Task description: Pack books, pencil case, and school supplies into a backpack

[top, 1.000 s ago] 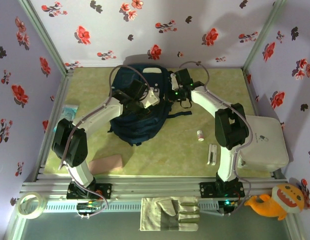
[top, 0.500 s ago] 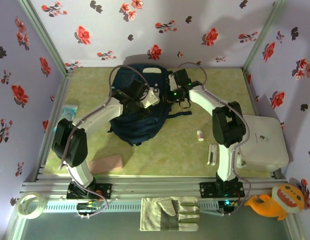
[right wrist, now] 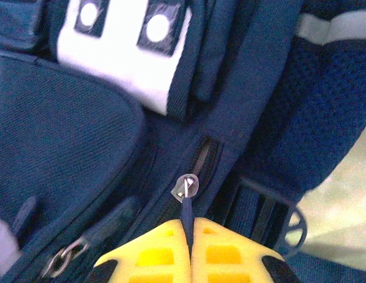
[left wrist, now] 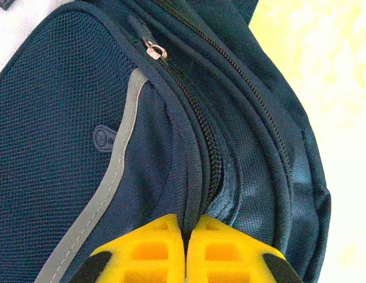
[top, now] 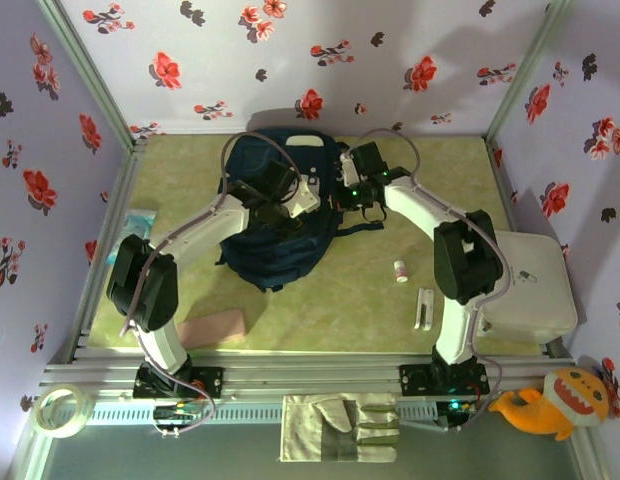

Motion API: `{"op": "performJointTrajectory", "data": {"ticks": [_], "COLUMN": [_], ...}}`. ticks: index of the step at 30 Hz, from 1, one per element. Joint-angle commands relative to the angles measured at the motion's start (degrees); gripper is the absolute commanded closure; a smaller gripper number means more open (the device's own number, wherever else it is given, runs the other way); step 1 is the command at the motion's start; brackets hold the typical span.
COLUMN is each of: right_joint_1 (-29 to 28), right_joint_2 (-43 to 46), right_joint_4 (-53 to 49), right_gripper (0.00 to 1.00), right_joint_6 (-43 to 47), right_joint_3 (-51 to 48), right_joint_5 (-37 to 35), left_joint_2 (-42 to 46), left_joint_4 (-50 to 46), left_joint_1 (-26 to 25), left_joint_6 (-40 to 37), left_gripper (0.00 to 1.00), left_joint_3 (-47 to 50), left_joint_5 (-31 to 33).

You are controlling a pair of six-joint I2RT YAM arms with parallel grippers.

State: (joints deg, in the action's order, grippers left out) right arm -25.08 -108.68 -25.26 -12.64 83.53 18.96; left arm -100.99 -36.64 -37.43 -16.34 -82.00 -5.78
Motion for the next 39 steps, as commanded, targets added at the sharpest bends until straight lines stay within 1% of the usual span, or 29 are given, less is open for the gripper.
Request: {"op": "performJointTrajectory", "data": {"ticks": [1, 9, 14, 20, 27, 39], "right_joint_1": [-1.1, -3.4, -3.5, -3.6, -4.0, -7.9], "right_joint_2": [4.5, 11.4, 16.2, 20.4, 21.7, 22.3], "right_joint_4": [1.0, 6.7, 13.3, 18.0, 19.5, 24.9], "right_gripper": [1.0, 1.0, 1.0, 1.0, 1.0, 1.0], "right_joint_6": [-1.8, -4.3, -8.3, -11.4, -11.2, -11.1], "right_joint_3": [-4.2, -14.2, -20.7, -23.1, -25.5, -30.3], "right_joint_5": [2.6, 6.4, 7.5, 8.2, 9.2, 9.4], "left_joint_2": [-1.6, -2.8, -4.2, -4.7, -6.9, -11.0], "left_joint_4": [2.9, 5.3, 6.4, 8.0, 8.7, 12.1], "left_joint_1": [0.3, 0.3, 0.2, 0.2, 0.3, 0.3], "left_joint_6": [2.6, 4.4, 6.2, 8.4, 10.3, 16.7], "left_gripper": [0.97, 0.97, 0.96, 0.96, 0.96, 0.96], "left_joint_3": [-1.4, -2.4, -4.2, -6.7, -9.6, -12.7], "left_joint_5": [-0.5, -0.6, -0.7, -2.3, -2.5, -5.9]}}
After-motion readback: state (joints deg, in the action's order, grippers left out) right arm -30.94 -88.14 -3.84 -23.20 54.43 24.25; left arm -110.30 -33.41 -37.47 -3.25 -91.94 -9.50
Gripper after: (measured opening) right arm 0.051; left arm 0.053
